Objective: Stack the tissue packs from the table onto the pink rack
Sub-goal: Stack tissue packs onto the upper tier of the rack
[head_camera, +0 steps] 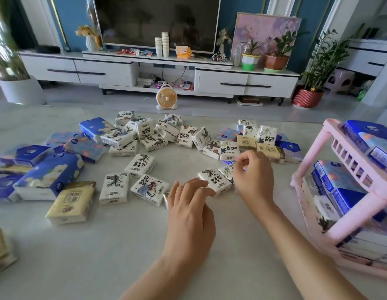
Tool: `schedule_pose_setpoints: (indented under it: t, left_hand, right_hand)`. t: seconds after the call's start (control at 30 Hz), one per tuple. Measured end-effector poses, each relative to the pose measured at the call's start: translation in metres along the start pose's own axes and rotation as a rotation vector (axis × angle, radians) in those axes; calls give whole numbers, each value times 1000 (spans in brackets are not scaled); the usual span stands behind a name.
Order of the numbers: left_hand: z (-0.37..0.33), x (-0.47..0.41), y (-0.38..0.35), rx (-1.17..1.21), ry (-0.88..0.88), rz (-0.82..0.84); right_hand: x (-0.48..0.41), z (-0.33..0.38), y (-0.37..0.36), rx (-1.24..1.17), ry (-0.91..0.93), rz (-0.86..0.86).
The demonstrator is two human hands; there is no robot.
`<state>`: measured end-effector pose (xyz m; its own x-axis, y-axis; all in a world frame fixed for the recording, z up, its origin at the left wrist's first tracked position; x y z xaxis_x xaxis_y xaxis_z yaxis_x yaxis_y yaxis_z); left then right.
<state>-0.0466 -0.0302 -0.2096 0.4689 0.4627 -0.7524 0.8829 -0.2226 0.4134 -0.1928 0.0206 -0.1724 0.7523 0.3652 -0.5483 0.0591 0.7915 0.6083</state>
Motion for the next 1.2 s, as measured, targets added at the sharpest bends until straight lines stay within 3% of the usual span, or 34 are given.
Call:
schedule_pose_setpoints:
  t: [0.07, 0.2, 0.27, 0.37, 0.53, 0.67, 0.8, 1.03, 1.1, 1.2]
  left_hand:
    - [1, -6, 5, 4, 14, -15]
    - [32, -32, 45, -79, 164, -157]
    - [61, -46, 75, -257, 304, -251]
    - [100, -56, 118, -509, 640, -252]
    - [135, -43, 157, -605, 971, -151]
    - [145, -47, 177, -516, 1006, -287]
    - [175, -49, 212, -602, 998, -60]
    - [187, -57, 244, -306, 1062, 294]
    - [183, -56, 246, -386, 1034, 374]
    - [179, -60, 253, -525, 1040, 232]
  right_hand:
    - [32, 29, -7, -200, 104, 49]
    - [72, 74, -24, -534, 109, 170]
    - [77, 94, -34, -592, 143, 104]
    - [93, 128, -56, -685, 114, 79]
    - [122, 148, -82, -729, 168, 271]
    - [120, 140, -82, -743, 96, 363]
    - [113, 140, -86, -752, -42, 345]
    - [109, 142, -93, -702, -110, 314]
    - [109, 142, -93, -695, -121, 333]
    - [108, 140, -94, -685, -141, 370]
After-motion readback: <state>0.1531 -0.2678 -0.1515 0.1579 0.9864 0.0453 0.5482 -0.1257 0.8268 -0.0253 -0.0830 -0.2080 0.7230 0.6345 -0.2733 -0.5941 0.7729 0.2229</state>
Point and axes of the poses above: each hand's wrist, its own x-axis away from the middle knuckle, its own y-axis out of the back of the hand, z = x × y, the point moved 1 cm from there along -x, towards the middle knuckle, and after that the axes turned 2 degrees about x, right-handed, at the moved point
